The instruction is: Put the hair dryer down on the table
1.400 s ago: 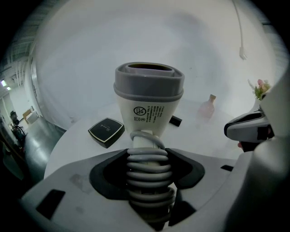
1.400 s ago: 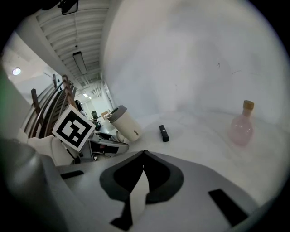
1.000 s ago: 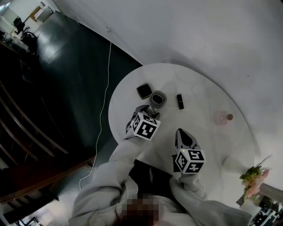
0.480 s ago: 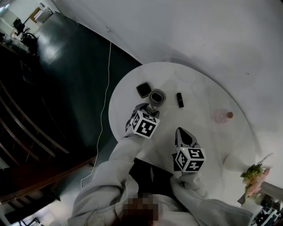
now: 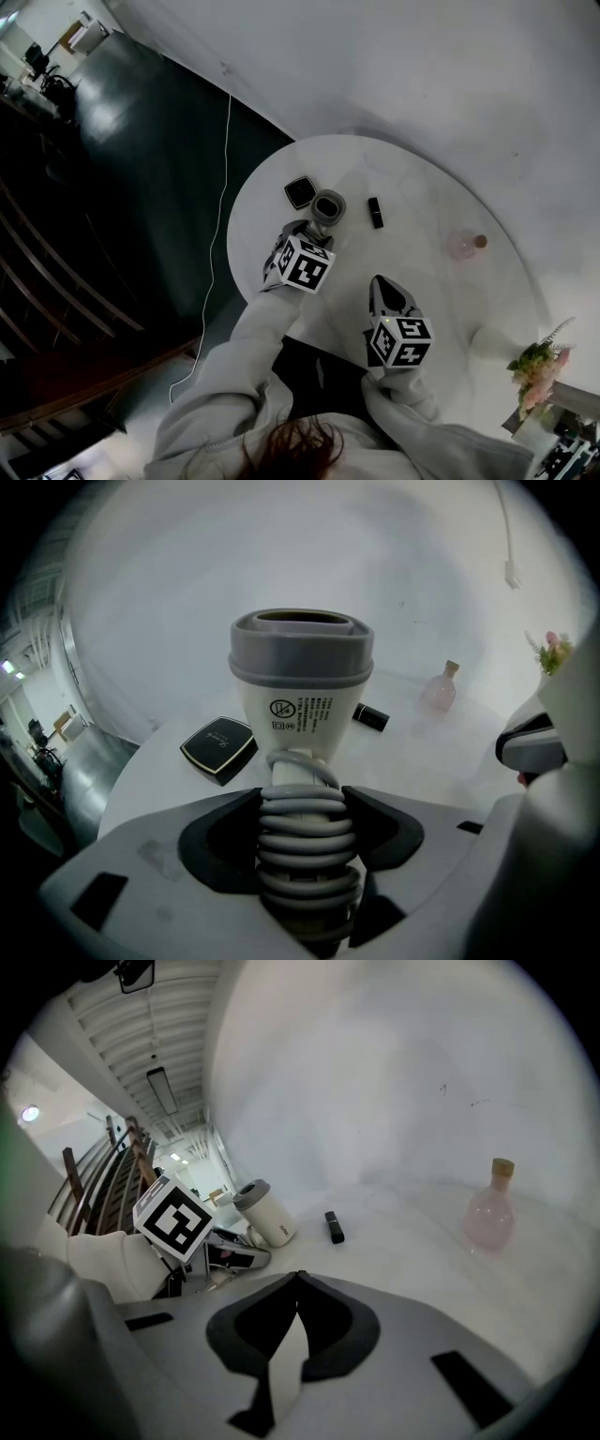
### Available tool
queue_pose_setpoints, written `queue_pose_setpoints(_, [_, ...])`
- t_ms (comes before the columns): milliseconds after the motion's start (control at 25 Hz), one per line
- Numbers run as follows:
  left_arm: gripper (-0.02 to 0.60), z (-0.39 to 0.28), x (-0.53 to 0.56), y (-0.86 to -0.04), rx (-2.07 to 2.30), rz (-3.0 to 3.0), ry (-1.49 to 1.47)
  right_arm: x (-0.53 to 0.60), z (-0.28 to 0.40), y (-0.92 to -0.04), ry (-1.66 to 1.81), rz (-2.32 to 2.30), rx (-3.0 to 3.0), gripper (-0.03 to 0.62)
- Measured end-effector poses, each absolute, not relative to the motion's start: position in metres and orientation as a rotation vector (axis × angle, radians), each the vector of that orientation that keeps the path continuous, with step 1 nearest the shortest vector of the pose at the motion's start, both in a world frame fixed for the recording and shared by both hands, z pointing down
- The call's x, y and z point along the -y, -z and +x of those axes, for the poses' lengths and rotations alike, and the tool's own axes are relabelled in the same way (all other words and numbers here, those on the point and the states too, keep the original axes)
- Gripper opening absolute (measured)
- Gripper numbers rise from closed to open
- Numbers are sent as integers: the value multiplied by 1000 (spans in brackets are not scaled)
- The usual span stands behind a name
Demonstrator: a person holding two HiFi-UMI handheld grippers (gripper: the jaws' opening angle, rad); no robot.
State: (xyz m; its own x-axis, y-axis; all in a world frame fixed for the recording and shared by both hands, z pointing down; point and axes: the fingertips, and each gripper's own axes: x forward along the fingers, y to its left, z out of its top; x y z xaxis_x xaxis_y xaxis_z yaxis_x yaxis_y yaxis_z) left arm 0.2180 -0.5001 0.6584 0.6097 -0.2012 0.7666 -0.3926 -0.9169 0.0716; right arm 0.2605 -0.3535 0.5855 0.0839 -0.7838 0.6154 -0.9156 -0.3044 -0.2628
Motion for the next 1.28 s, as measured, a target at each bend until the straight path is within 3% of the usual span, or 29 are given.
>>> queue_pose_setpoints(360, [318, 211, 494, -661, 485, 2614, -1179, 344, 259, -578, -1010, 2180, 1728, 49])
queue_pose_setpoints(800, [327, 162, 471, -650, 518, 2570, -1060, 338, 246, -572, -1001, 2176, 1754, 49])
queue_pose_setpoints(1280, [327, 76, 463, -602, 724, 2420, -629, 353, 225, -556, -975, 2163, 1831, 49])
